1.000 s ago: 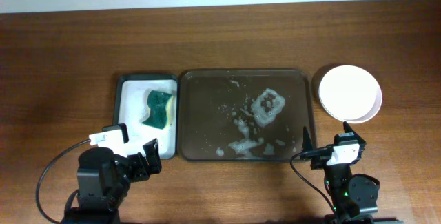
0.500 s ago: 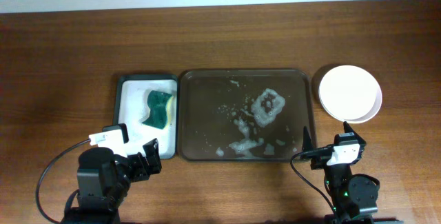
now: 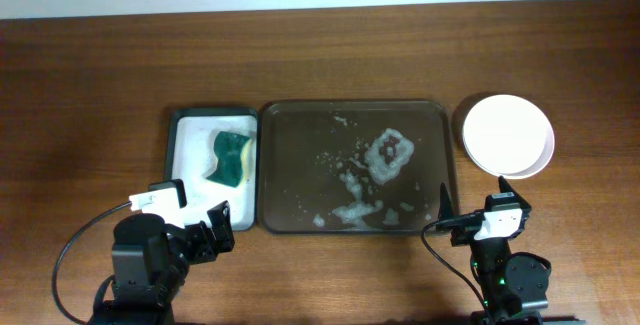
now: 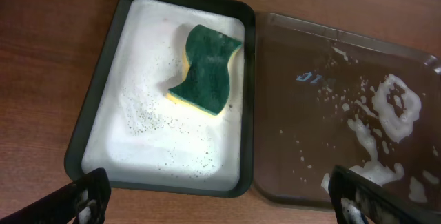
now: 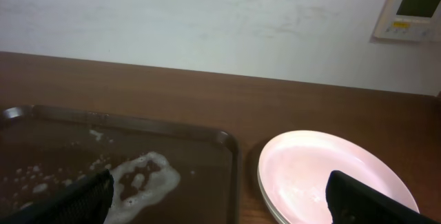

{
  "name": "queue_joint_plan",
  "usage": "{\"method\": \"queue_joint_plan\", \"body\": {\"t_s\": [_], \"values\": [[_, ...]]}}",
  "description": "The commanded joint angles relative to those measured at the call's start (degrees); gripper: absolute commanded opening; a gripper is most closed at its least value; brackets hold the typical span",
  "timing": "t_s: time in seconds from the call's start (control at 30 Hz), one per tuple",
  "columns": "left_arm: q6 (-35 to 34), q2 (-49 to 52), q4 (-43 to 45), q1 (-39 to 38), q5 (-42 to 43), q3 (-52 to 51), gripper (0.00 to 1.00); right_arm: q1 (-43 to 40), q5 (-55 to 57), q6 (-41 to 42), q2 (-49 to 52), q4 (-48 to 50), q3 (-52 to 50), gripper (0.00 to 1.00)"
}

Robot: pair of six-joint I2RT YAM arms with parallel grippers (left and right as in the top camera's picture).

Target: Clean dirty plates on tray and stack at the side

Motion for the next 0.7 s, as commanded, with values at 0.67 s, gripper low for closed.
{"method": "queue_joint_plan", "body": {"t_s": [0.67], "values": [[2.56, -28.96, 29.9, 0.81, -2.97, -28.61, 0.99, 0.42, 1.09, 0.63, -0.59, -0.39, -0.31, 0.99]]}}
